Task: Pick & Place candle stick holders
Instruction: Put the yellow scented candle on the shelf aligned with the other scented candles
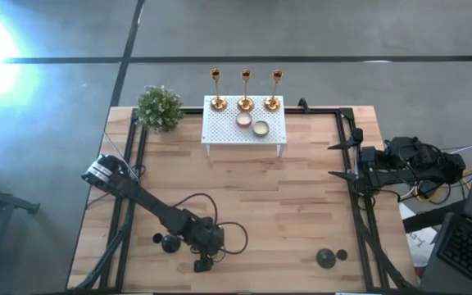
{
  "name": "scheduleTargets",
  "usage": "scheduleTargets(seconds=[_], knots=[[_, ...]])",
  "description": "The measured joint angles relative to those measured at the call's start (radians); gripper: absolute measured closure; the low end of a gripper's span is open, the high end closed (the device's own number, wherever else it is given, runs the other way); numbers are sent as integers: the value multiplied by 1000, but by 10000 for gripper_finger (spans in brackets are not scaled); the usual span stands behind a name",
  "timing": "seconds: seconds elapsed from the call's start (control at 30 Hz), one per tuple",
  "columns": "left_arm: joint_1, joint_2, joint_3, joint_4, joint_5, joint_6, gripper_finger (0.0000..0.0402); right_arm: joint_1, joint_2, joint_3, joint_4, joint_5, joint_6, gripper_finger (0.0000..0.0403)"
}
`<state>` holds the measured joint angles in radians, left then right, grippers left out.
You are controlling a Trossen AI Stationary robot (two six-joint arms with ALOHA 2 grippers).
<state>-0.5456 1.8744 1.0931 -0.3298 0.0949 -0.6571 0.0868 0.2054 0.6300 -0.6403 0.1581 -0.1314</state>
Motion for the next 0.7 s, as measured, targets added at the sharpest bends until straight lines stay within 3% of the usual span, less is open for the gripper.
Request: scheduleTargets(seconds=[0.27,0.7], knots=[[-5,1,0,-40,-13,7,21,0,0,0,0,0,0,44],[-3,1,-1,-68,-36,5,101,0,0,0,-1,0,0,44]])
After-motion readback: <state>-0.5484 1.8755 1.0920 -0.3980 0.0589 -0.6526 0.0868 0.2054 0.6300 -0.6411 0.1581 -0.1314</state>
